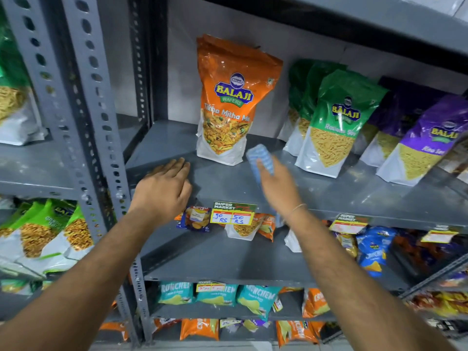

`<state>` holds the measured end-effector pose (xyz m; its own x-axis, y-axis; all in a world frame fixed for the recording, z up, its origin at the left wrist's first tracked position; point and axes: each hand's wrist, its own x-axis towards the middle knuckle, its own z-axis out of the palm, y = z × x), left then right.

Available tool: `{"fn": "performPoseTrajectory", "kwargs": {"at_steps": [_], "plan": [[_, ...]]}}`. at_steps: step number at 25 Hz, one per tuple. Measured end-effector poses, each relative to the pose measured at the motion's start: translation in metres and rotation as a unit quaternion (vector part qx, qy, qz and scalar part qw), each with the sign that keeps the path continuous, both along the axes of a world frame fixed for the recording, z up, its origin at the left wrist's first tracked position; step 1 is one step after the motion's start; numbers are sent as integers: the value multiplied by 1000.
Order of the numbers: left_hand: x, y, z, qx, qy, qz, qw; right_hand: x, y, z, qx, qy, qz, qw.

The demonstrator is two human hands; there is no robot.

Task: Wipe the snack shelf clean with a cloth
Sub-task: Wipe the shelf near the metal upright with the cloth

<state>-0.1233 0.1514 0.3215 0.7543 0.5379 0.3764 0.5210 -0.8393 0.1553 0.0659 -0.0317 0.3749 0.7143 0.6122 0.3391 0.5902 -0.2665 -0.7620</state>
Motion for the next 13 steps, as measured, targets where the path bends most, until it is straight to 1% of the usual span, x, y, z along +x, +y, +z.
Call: {"fn": "performPoseTrajectory", "kwargs": {"at_steps": [1, 2, 4, 5, 6, 8, 9, 10, 11, 13], "plan": [[0, 0, 0, 1, 2, -1, 1000, 16, -3, 3, -27, -18, -21, 999], [0, 0, 0, 1, 5, -6, 1000, 23, -5, 2, -75, -35, -13, 996], [-1, 2, 3, -5, 13, -17, 1000, 24, 1, -12, -202, -77, 23, 976], [-1, 3, 4, -7, 14, -18, 1000, 17, 6, -19, -234, -108, 41, 965], [-1, 2, 3, -6, 14, -16, 1000, 6, 11, -24, -239, -136, 66, 959], [-4, 0, 2, -7, 11, -4, 1000, -23, 13, -27, -213, -188, 141, 948], [-6, 0, 2, -9, 4, 4, 1000, -36, 9, -28, -203, -207, 176, 941], [-8, 1, 2, -15, -3, 12, 1000, -45, 6, -28, -191, -207, 199, 939], [-9, 2, 2, -20, -6, 16, 1000, -48, 3, -26, -168, -193, 196, 947], [-12, 5, 1, -27, -1, 20, 999, -33, 6, -18, -94, -184, 103, 973]]}}
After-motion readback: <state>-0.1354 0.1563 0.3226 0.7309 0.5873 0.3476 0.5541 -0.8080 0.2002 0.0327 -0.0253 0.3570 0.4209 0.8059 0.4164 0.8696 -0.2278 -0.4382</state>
